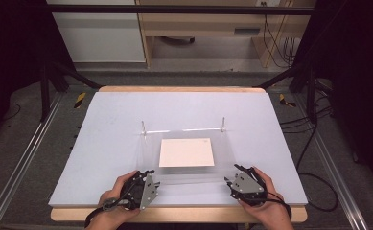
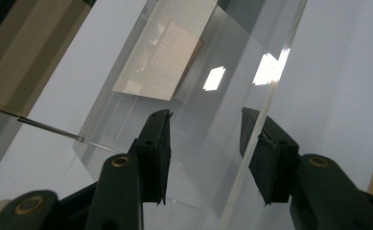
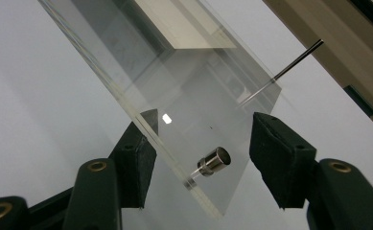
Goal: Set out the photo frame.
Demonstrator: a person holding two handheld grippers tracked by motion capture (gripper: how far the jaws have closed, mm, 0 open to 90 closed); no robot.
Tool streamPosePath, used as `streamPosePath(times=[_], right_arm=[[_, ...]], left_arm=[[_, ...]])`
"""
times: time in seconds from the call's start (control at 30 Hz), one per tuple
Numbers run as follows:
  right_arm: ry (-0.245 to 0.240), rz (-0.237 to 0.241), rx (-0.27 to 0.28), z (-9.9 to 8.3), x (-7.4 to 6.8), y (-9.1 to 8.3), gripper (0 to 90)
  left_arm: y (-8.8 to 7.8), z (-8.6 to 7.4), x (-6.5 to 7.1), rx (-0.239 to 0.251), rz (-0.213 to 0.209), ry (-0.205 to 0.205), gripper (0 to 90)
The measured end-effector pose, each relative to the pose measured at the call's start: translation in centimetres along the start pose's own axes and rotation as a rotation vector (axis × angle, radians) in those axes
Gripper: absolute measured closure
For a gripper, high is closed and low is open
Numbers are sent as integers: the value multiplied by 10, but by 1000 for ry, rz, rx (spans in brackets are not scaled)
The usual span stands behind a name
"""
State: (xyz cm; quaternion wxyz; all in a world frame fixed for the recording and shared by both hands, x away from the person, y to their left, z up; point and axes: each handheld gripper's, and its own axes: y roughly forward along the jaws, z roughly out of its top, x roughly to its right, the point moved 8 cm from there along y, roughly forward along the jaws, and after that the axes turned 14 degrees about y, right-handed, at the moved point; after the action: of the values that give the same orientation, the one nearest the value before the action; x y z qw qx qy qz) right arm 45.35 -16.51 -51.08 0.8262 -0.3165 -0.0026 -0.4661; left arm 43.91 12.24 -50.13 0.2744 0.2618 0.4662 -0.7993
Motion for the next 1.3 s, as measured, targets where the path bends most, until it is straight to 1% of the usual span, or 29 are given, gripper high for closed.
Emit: streamPosePath(times=[0.1,0.27,0.3,0.33,0.5,0.53,0.6,0.63,0.67,0.7,0.77,0.8,0.9,0.93,0.97,1.0,1.17,1.2,1.3], right_arm=[[-21,-4,10,2,-1,0,455],[-27,2,33,6,-2,-3,486],[-17,5,35,7,-2,-4,490],[-18,8,42,8,-1,-4,496],[5,38,65,19,0,-7,521],[2,47,69,24,0,-8,537],[-4,56,68,30,-1,-9,551],[-4,56,68,30,-1,-9,551],[-11,69,60,36,-2,-10,562],[-10,72,56,38,-2,-10,564],[-10,76,52,40,-2,-10,567],[-14,78,45,44,-2,-11,573],[-2,82,32,50,0,-12,576],[-2,82,32,50,0,-12,576],[12,88,26,54,2,-12,577],[20,92,21,57,4,-12,577],[54,126,-17,71,12,-13,577],[54,126,-17,71,12,-13,577],[86,166,-35,83,21,-13,576]], left_arm=[[-1,0,-1,5,-1,-10,529],[-3,0,-6,17,5,-29,532],[-3,0,-7,21,5,-37,532],[-4,0,-8,25,4,-43,532],[-9,1,-19,43,20,-72,551],[-11,0,-25,43,25,-80,560],[-13,-2,-30,50,29,-96,567],[-13,-2,-30,50,29,-96,570],[-14,-3,-33,54,33,-101,571],[-15,-4,-36,59,37,-111,573],[-16,-4,-38,59,35,-109,576],[-17,-4,-40,63,39,-116,582],[-19,-4,-48,71,42,-125,593],[-19,-4,-48,71,42,-125,595],[-20,-3,-54,79,38,-141,595],[-21,-3,-57,82,35,-149,596],[-24,0,-74,100,16,-176,609],[-24,0,-74,100,16,-176,613],[-26,3,-88,112,-2,-191,625]])
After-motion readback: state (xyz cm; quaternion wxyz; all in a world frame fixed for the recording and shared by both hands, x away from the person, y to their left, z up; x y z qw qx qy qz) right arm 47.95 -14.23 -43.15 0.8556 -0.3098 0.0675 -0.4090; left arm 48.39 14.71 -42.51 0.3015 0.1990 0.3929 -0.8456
